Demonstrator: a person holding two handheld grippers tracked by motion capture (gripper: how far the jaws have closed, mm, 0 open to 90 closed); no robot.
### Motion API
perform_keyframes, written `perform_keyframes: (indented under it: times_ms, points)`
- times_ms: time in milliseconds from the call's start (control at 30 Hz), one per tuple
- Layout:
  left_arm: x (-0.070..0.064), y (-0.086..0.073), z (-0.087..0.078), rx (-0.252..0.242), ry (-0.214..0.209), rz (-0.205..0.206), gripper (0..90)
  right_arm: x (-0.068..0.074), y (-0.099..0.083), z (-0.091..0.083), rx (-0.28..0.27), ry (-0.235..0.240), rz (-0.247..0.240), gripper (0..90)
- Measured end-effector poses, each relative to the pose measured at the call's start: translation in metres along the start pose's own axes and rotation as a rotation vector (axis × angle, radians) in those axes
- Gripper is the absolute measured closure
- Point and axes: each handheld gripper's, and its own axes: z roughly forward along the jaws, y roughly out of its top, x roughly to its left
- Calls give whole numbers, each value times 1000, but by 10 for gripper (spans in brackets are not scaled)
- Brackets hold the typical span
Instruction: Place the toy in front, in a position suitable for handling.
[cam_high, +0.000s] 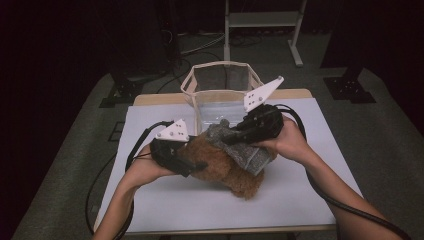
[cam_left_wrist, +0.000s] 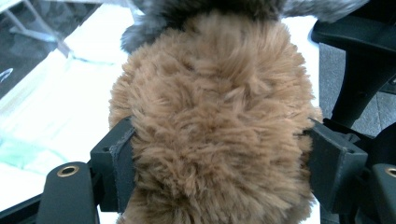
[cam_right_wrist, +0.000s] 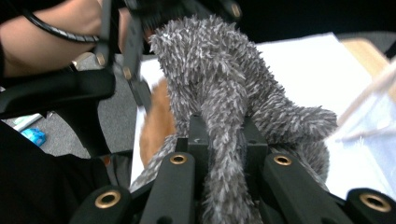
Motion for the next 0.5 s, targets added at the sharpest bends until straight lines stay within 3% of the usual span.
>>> perform_keyframes:
  times_ms: [100, 133, 233, 300, 333, 433, 500]
  points:
    - [2, -8, -3, -4, 2, -10, 213, -4, -12, 5, 16, -5, 19, 784]
    - [3, -11, -4, -3, 2, -21, 199, -7, -25, 14, 23, 4, 49, 783]
    - [2, -18, -10, -10, 4, -34, 169, -11, -35, 25, 12, 22, 75, 782]
    - [3, -19, -20, -45, 22, -39, 160, -11, -42, 34, 24, 23, 81, 783]
    - [4, -19, -25, -74, 11, -41, 166, -11, -45, 45, 41, 26, 80, 782]
    - [2, -20, -22, -42, 15, -19, 203, -10, -46, 54, 53, 36, 80, 783]
    - [2, -26, -13, 21, 16, -12, 202, -7, -46, 63, 75, 36, 62, 783]
